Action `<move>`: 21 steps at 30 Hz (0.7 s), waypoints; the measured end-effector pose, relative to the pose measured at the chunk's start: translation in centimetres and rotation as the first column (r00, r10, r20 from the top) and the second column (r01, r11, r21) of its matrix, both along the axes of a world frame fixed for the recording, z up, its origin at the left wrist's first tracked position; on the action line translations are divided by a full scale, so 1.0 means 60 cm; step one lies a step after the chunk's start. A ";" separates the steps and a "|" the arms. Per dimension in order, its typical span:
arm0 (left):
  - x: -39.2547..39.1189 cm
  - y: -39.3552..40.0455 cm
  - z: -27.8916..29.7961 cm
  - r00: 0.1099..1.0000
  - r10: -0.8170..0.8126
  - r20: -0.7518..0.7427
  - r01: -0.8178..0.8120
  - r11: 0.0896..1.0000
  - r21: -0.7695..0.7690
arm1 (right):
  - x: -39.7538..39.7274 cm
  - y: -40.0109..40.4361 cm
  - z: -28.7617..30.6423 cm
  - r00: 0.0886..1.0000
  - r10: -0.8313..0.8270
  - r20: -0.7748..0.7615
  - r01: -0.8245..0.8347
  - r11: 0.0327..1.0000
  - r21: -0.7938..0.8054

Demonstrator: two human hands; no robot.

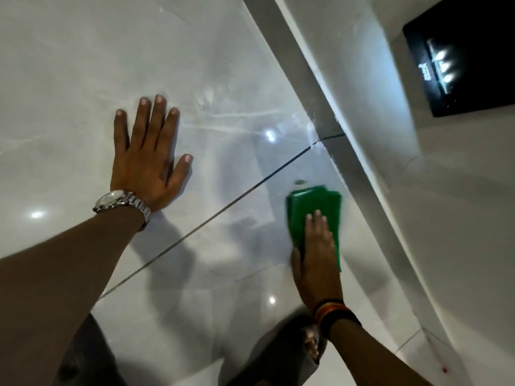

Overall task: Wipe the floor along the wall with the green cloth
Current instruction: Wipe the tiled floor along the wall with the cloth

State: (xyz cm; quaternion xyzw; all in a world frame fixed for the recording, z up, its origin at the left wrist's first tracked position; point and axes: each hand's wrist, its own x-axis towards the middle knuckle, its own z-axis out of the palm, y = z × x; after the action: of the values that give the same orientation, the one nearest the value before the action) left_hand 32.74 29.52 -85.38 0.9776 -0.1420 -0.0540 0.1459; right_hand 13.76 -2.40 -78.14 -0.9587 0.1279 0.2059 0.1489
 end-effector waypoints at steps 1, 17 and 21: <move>0.000 0.002 -0.003 1.000 -0.005 0.001 0.005 1.000 0.003 | 0.005 -0.017 -0.001 0.996 -0.094 -0.007 0.093 0.995 -0.023; 0.005 0.006 -0.018 0.998 -0.042 0.048 0.041 0.999 0.019 | 0.332 0.001 -0.061 0.970 0.063 0.234 -0.110 0.975 0.195; 0.004 0.004 -0.013 0.998 -0.031 0.057 0.029 0.999 0.029 | 0.337 0.059 -0.051 0.974 0.027 0.227 -0.076 0.974 0.211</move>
State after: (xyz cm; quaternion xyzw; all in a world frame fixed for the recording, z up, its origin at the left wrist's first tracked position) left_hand 33.00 29.75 -86.18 0.9784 -0.1601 -0.0301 0.1272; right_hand 33.96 1.13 -81.20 -0.9565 0.0618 0.1138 0.2613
